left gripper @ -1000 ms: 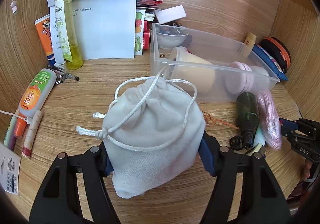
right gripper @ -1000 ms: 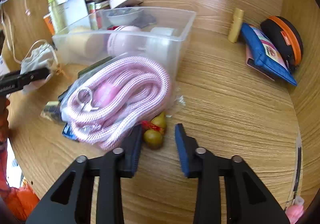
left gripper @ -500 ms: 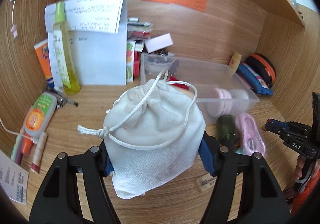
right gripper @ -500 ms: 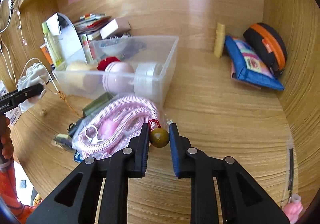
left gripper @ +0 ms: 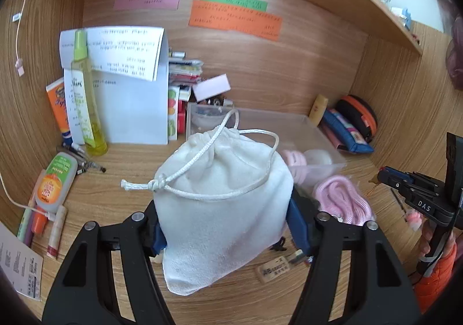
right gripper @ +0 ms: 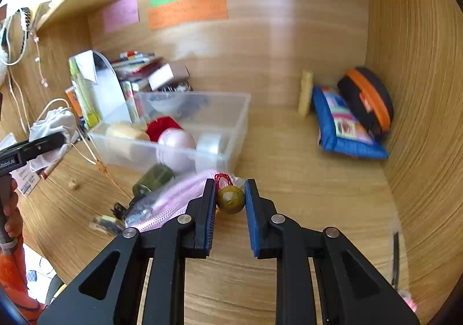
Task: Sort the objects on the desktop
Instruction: 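Carry the gourd in the right gripper while the left carries the drawstring bag over the box, then open the right gripper to drop the gourd into the box while the left releases the drawstring bag there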
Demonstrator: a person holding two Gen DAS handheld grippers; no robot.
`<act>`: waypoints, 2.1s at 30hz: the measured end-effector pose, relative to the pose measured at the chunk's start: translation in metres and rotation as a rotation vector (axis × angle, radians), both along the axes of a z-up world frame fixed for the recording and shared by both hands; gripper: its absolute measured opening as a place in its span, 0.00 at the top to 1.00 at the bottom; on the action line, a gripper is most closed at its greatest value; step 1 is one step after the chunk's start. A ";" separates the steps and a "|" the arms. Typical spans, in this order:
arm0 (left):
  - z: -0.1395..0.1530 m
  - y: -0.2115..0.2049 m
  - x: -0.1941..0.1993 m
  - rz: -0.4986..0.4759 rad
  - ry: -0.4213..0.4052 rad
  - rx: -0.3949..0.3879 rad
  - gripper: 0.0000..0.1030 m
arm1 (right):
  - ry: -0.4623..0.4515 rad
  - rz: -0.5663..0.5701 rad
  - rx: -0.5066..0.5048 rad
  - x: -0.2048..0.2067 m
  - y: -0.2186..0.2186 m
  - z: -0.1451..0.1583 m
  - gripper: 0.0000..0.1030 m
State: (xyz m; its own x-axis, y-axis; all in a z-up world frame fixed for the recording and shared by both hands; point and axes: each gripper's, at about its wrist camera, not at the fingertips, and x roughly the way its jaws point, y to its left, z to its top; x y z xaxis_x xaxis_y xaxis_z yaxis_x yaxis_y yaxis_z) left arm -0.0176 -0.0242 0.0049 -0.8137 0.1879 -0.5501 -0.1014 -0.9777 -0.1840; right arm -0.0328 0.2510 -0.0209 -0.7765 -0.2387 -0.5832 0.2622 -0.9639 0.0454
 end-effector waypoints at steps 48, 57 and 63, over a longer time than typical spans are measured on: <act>0.011 0.017 -0.144 0.005 -0.029 -0.084 0.36 | 0.009 0.073 -0.019 -0.145 -0.059 0.020 0.83; -0.027 0.013 -0.165 0.041 -0.132 -0.096 0.36 | -0.114 0.056 -0.006 -0.171 -0.056 -0.016 0.83; -0.031 0.011 -0.167 0.053 -0.135 -0.094 0.36 | -0.137 0.054 0.000 -0.173 -0.056 -0.025 0.83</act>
State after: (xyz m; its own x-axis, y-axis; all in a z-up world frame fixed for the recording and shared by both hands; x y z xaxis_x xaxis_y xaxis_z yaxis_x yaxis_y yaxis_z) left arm -0.1841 -0.0135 -0.0263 -0.7387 0.0897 -0.6680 -0.0301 -0.9945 -0.1003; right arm -0.2061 0.1951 -0.0460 -0.6755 -0.2777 -0.6830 0.3049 -0.9487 0.0840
